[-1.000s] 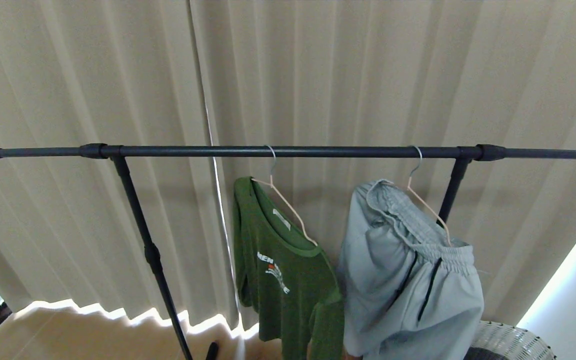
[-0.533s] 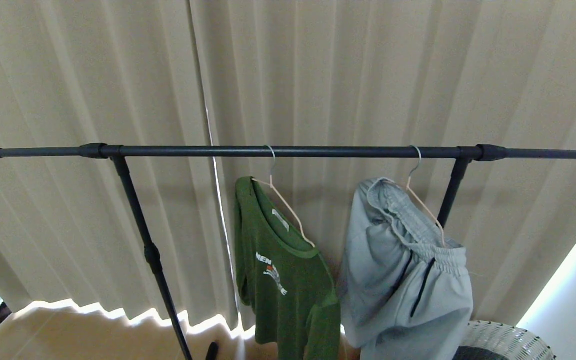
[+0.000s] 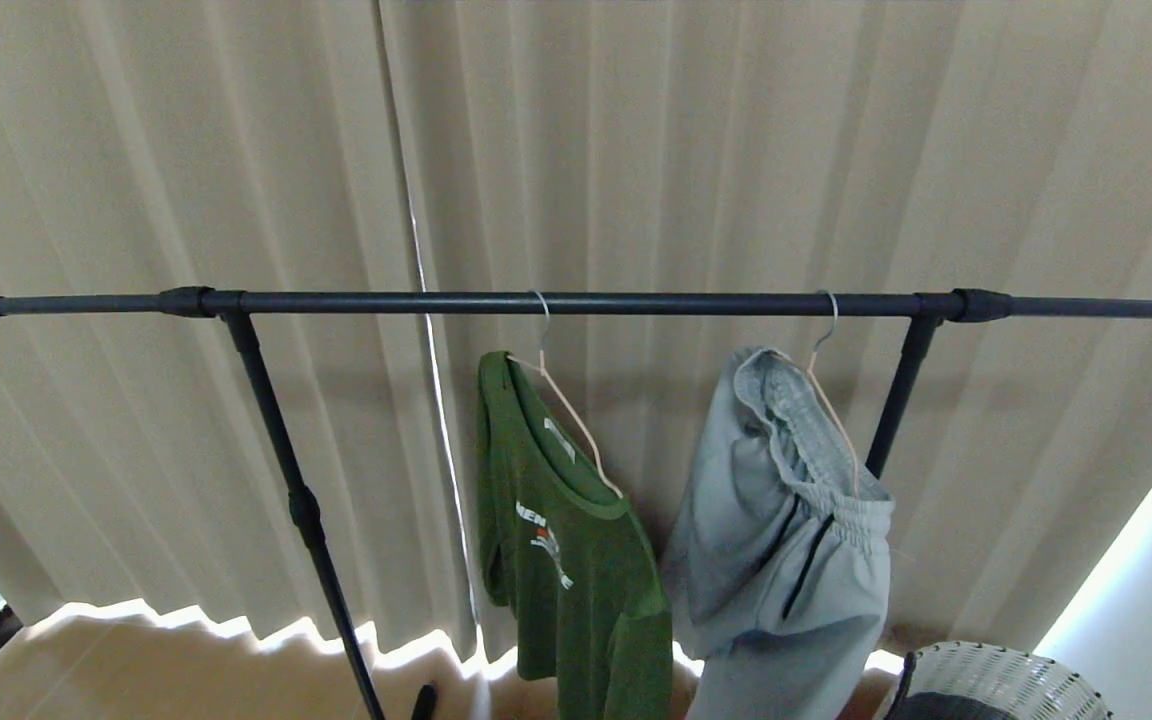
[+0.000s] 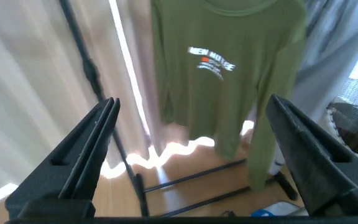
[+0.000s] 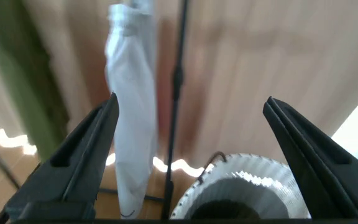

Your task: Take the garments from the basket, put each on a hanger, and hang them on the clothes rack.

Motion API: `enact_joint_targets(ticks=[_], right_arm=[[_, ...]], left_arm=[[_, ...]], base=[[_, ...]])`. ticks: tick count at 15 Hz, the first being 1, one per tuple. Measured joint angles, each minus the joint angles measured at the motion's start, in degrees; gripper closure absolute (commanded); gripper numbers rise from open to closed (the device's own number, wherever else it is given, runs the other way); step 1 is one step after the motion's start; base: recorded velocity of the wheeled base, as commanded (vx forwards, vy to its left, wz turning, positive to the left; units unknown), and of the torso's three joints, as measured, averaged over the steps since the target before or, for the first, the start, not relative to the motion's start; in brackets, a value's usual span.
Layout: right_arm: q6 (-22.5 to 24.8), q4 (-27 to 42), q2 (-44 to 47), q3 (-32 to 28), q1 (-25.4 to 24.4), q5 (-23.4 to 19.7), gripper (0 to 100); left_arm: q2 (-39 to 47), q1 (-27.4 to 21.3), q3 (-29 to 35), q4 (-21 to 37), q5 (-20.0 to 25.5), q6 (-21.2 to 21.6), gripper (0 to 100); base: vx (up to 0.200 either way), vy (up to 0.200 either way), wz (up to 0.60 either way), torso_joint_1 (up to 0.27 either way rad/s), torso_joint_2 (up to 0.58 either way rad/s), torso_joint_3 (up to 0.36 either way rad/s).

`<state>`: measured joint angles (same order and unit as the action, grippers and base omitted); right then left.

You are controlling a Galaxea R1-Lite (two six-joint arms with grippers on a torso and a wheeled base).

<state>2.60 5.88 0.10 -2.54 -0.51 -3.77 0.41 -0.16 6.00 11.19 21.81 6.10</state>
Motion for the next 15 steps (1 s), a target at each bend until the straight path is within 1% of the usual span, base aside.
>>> enact_joint_targets(ticks=[2,4,6,9,10,11,12,13,14,15], right_arm=[[0.4,-0.1,0.0,0.0,0.0,-0.2,0],[1.1,0.0,0.0,0.1,0.0,-1.6,0],[2.1,-0.1,0.0,0.1,0.0,-3.1,0],[1.4,-0.2,0.0,0.1,0.0,-3.0,0],[1.3,-2.0,0.0,0.5,0.0,-2.7,0],[1.2,-4.1,0.0,1.2,0.0,-2.5,0],[0.9,-5.9,0.0,1.8,0.0,-2.2,0],[0.5,-5.9,0.0,2.2,0.0,-1.9,0],[0.3,-6.1,0.0,2.4,0.0,-1.5,0],[0.0,-6.0,0.0,2.4,0.0,-1.2,0]], left_arm=[[0.0,0.0,0.1,0.0,0.7,-0.2,0],[0.1,0.0,0.2,0.0,0.8,-0.2,0],[0.9,-0.4,0.1,0.2,1.4,3.2,0],[0.9,-0.2,-0.1,-0.1,1.3,3.3,0],[0.4,-0.1,-0.9,-2.8,-1.9,2.1,0],[0.1,0.1,-2.0,-6.9,-6.3,-0.3,0],[-0.1,0.2,-3.5,-11.4,-11.8,-3.2,0],[-0.1,0.2,-4.6,-14.7,-17.7,-6.4,0],[-0.2,0.3,-5.2,-15.2,-23.0,-9.3,0],[-0.2,0.3,-5.6,-14.8,-27.2,-11.1,0]], base=[[0.0,0.0,0.0,0.0,0.0,0.0],[0.0,0.0,0.0,0.0,0.0,0.0],[0.0,0.0,0.0,0.0,0.0,0.0],[0.0,0.0,0.0,0.0,0.0,0.0],[0.0,0.0,0.0,0.0,0.0,0.0],[0.0,0.0,0.0,0.0,0.0,0.0],[0.0,0.0,0.0,0.0,0.0,0.0],[0.0,0.0,0.0,0.0,0.0,0.0],[0.0,0.0,0.0,0.0,0.0,0.0],[0.0,0.0,0.0,0.0,0.0,0.0]])
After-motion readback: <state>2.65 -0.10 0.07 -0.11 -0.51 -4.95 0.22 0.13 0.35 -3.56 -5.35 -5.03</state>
